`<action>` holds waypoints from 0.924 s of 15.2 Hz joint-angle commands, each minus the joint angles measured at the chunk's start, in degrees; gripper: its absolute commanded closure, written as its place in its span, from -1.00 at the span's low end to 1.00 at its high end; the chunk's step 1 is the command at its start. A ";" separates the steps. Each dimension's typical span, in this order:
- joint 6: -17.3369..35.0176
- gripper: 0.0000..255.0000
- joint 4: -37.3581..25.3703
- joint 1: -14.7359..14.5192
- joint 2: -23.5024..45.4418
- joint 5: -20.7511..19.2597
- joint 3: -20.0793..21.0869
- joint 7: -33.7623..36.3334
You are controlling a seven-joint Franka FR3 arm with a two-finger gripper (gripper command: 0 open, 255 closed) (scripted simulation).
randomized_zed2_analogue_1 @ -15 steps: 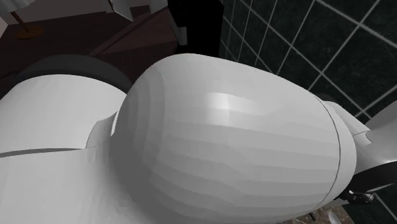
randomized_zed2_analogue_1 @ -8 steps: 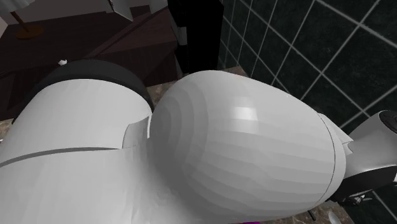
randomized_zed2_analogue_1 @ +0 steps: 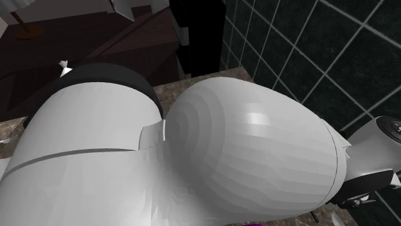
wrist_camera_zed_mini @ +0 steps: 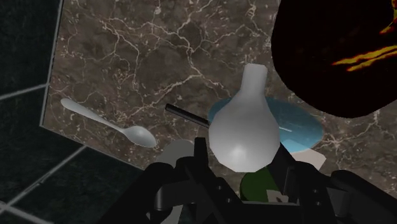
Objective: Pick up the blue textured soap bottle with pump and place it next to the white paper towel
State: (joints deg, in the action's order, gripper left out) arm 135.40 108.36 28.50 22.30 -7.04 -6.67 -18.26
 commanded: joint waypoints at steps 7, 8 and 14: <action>0.01 -1.00 -0.02 0.00 -0.01 0.00 0.00 0.01; -1.46 -1.00 -0.22 -0.17 -1.27 -0.04 0.02 0.03; -5.70 -1.00 -1.18 -0.63 -4.53 -0.13 0.12 0.09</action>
State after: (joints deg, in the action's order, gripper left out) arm 129.93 107.19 27.91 17.95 -7.15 -6.56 -18.21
